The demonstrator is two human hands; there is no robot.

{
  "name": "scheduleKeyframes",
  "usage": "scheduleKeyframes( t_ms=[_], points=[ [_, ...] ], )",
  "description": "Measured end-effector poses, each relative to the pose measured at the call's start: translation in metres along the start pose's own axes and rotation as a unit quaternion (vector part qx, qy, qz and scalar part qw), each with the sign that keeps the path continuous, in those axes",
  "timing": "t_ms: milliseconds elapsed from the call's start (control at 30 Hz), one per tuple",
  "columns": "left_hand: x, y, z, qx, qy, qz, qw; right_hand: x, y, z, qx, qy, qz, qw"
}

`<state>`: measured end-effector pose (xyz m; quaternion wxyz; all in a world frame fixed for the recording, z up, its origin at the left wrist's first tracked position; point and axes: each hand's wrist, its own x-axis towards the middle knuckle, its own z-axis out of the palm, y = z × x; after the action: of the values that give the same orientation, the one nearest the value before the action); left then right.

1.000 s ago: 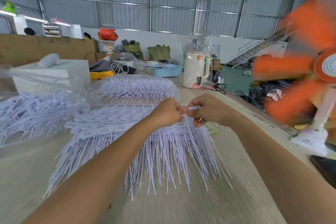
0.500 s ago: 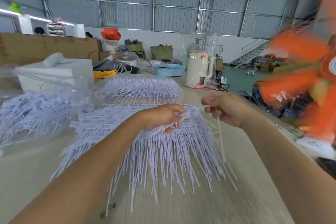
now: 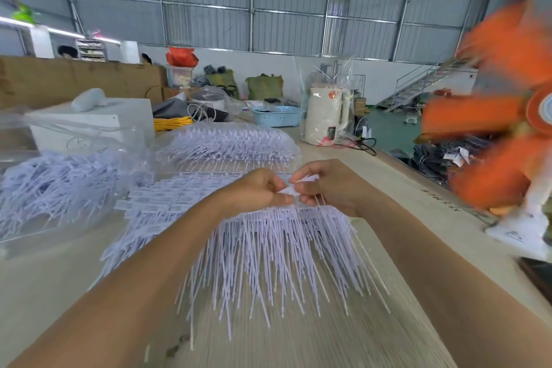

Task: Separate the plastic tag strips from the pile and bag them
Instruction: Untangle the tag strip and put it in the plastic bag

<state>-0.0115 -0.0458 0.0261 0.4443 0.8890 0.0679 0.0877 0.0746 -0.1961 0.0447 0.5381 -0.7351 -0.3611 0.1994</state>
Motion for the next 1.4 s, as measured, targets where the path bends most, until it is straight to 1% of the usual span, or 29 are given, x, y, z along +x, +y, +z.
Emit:
scheduleKeyframes(
  t_ms=[33,133,167,267,400,467,533,567,633,667,700,767,800,833,867,967,1033,1067,1133,1300,1333,1400],
  points=[
    [0.0,-0.001,0.0,0.011,-0.005,0.002,1.0,0.0,0.0,0.0,-0.015,-0.003,0.002,1.0],
    [-0.002,0.0,0.002,-0.021,-0.003,-0.008,1.0,-0.001,-0.002,0.004,-0.059,-0.01,0.003,0.998],
    [-0.002,0.001,0.002,-0.017,0.0,-0.015,1.0,-0.001,-0.002,0.005,-0.075,-0.005,-0.004,0.997],
    [-0.005,0.001,0.001,0.043,0.015,-0.026,0.999,-0.002,-0.004,0.006,-0.104,0.0,-0.028,0.994],
    [-0.006,0.003,0.004,-0.001,0.031,-0.011,0.999,-0.006,-0.006,0.009,-0.195,-0.02,-0.042,0.98],
    [-0.006,0.005,0.005,-0.006,0.042,-0.016,0.999,-0.005,-0.005,0.011,-0.223,0.008,-0.056,0.973],
    [-0.006,0.007,0.003,-0.023,0.05,-0.031,0.998,-0.002,-0.002,0.014,-0.25,0.052,-0.088,0.963],
    [-0.006,0.008,0.002,-0.049,0.044,-0.044,0.997,0.0,0.001,0.015,-0.29,0.076,-0.114,0.947],
    [-0.008,0.011,0.0,-0.1,0.015,-0.057,0.993,0.004,0.008,0.011,-0.382,0.125,-0.153,0.903],
    [-0.009,0.011,0.0,-0.093,0.008,-0.053,0.994,0.006,0.012,0.005,-0.384,0.159,-0.154,0.896],
    [-0.011,0.012,0.0,-0.065,0.007,-0.043,0.997,0.007,0.015,-0.003,-0.346,0.187,-0.129,0.91],
    [-0.012,0.014,0.0,-0.03,0.014,-0.027,0.999,0.008,0.015,-0.021,-0.185,0.218,-0.053,0.957],
    [-0.012,0.014,0.0,-0.028,0.019,-0.025,0.999,0.006,0.011,-0.027,-0.099,0.225,-0.024,0.969],
    [-0.011,0.014,0.0,-0.024,0.024,-0.024,0.999,0.005,0.005,-0.031,-0.048,0.224,-0.01,0.973],
    [-0.01,0.014,0.0,-0.014,0.026,-0.025,0.999,0.003,-0.001,-0.032,-0.021,0.211,-0.006,0.977],
    [-0.007,0.014,0.003,0.011,0.02,-0.026,0.999,-0.004,-0.023,-0.02,-0.018,0.112,0.003,0.994],
    [-0.005,0.014,0.007,0.02,0.023,-0.015,0.999,-0.006,-0.029,-0.005,-0.072,0.044,0.007,0.996],
    [-0.004,0.013,0.009,0.026,0.027,-0.008,0.999,-0.007,-0.03,0.004,-0.113,0.026,0.005,0.993],
    [-0.004,0.012,0.01,0.036,0.038,0.003,0.999,-0.004,-0.025,0.018,-0.145,0.019,0.001,0.989],
    [-0.006,0.005,0.0,0.007,0.073,-0.016,0.997,0.003,-0.013,0.023,-0.087,0.064,-0.027,0.994],
    [-0.008,0.004,-0.003,0.013,0.074,-0.019,0.997,0.005,-0.011,0.021,-0.072,0.071,-0.036,0.994],
    [-0.01,0.003,-0.008,0.044,0.065,-0.02,0.997,0.006,-0.009,0.019,-0.054,0.059,-0.046,0.996]
  ],
)
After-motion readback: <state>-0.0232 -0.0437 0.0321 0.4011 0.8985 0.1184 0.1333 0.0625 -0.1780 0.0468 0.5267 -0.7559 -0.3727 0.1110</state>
